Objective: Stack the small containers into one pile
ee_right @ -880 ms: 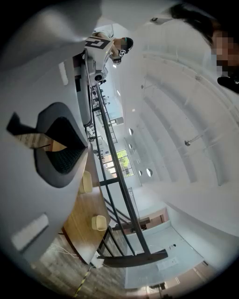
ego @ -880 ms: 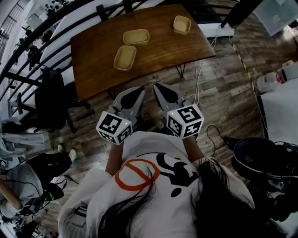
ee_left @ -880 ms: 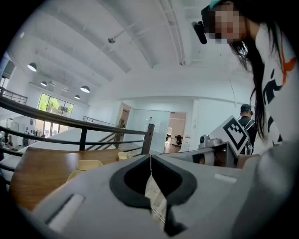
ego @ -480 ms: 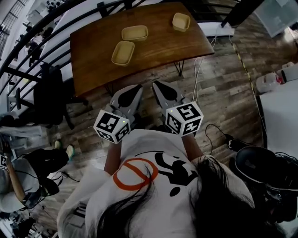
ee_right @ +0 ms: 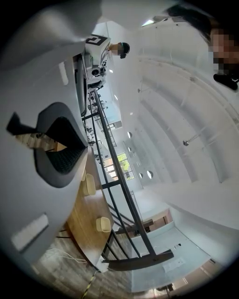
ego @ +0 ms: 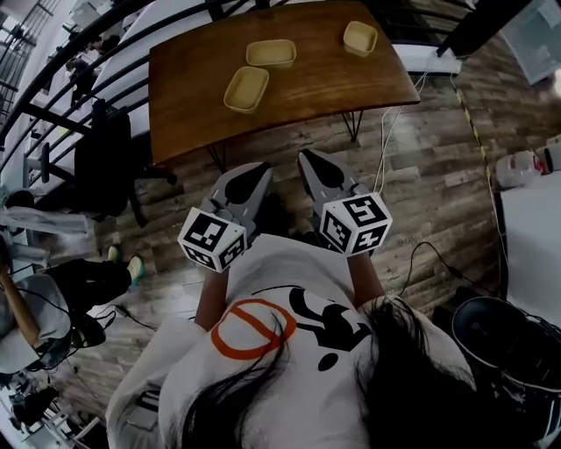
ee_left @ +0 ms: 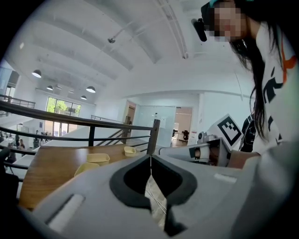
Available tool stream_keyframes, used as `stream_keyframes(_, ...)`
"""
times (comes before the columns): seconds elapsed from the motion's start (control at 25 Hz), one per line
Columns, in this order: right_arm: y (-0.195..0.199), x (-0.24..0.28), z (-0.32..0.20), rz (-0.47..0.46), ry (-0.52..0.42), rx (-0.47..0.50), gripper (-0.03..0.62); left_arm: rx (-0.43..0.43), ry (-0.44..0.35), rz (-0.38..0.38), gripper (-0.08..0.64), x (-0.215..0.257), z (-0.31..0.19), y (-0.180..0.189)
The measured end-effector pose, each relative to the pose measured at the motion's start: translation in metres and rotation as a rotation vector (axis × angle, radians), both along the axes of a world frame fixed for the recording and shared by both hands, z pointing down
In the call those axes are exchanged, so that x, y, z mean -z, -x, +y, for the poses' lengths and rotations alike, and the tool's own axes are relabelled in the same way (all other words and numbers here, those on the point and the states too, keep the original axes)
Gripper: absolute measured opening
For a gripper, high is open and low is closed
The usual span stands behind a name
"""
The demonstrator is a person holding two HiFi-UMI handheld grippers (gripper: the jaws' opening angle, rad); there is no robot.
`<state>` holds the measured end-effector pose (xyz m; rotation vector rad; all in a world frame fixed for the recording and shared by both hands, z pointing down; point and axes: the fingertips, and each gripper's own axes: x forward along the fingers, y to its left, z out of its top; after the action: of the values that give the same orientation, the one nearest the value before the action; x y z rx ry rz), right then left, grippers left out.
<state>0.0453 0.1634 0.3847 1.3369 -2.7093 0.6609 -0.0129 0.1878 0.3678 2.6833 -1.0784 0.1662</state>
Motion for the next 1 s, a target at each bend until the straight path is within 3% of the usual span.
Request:
stream_keyframes(0.44, -0.003, -0.017, -0.055, -0.029, 0.038, -0.016, 0.020, -0.008, 0.026, 0.002, 0.000, -0.017, -0.060, 0.003)
stream_keyframes(1.0, -0.023, -0.022, -0.219, 0.019, 0.074, -0.159, 0.020, -0.104, 0.035, 0.052, 0.000, -0.016, -0.242, 0.004)
